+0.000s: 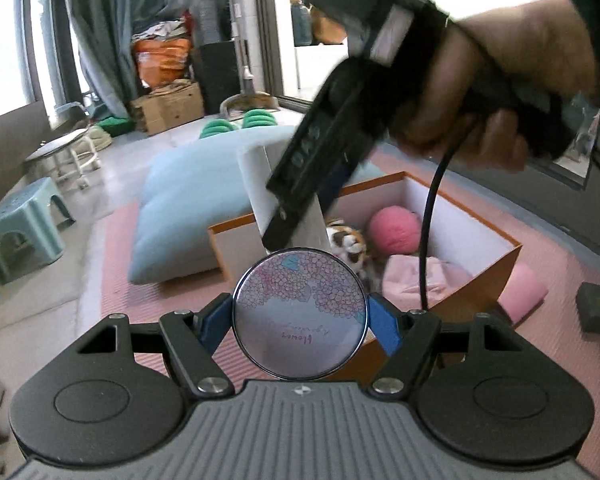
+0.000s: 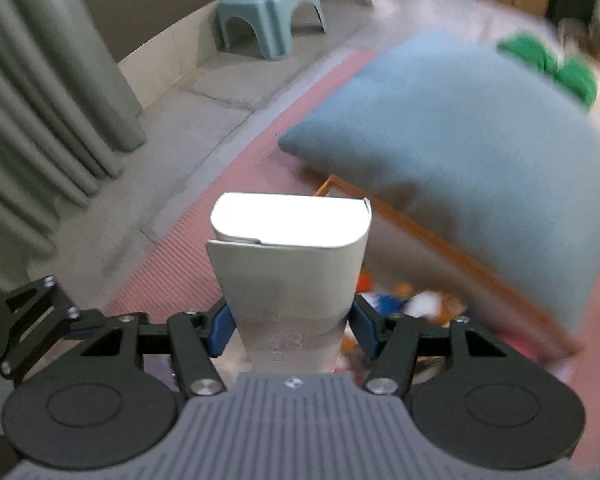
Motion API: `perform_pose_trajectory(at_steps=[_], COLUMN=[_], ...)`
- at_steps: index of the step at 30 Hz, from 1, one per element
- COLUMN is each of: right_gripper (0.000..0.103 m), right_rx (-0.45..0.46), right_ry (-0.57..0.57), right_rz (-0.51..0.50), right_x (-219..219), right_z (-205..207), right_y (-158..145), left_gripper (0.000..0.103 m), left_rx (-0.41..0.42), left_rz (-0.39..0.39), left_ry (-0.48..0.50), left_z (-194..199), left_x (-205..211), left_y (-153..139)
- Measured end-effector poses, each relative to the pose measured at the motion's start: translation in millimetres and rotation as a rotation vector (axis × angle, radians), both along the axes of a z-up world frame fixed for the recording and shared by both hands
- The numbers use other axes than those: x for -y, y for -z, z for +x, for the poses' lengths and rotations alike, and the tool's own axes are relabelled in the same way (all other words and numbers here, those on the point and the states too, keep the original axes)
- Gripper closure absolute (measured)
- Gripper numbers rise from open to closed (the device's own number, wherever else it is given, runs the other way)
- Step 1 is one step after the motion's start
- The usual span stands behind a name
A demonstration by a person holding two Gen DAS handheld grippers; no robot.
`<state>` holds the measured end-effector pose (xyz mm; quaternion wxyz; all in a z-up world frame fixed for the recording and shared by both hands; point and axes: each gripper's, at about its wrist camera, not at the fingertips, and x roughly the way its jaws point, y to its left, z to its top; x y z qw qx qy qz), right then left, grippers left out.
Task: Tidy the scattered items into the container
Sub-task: 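Lower and release the white box and mirror into the shoebox with both tools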
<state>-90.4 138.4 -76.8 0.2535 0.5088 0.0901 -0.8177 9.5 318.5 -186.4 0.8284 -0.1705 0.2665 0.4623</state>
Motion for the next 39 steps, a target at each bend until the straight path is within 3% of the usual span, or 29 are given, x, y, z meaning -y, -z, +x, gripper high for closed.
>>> perform_pose_trajectory(at_steps=[10, 14, 18, 22, 24, 27, 29, 34, 39], right_gripper=[0.041, 0.041, 0.041, 0.039, 0.029, 0.026, 0.026, 0.026, 0.026], right_rx=[0.276, 0.32, 0.361, 0.337, 0.325, 0.294, 0.278, 0.126, 0.042], right_ry=[0.325, 0.379, 0.413, 0.419, 0.383, 0.327, 0.305, 0.21, 0.229], right_rz=[-0.252, -0.207, -0.255, -0.235, -0.209, -0.221, -0.225, -0.123, -0.052], right_x=[-10, -16, -19, -13, -11, -18, -28, -58, -115], right_z=[-44, -42, -41, -44, -44, -42, -39, -17, 8], right_y=[55, 77, 101, 106, 99, 82, 70, 33, 13], left_gripper=[0.019, 0.019, 0.019, 0.019, 0.019, 0.019, 0.019, 0.019, 0.019], left_rx=[0.01, 0.009, 0.006, 0.0, -0.002, -0.008, -0.011, -0.027, -0.036], left_rz=[-0.017, -0.021, -0.026, -0.032, -0.035, -0.032, -0.027, -0.014, -0.037], left_ry=[-0.011, -0.007, -0.006, -0.005, -0.005, 0.001, 0.009, 0.05, 0.123], left_z=[-13, -13, -11, -7, -4, 3, 8, 27, 58], left_x=[0, 0, 0, 0, -2, -6, -10, -22, -41], left_y=[8, 10, 12, 13, 15, 14, 14, 13, 19])
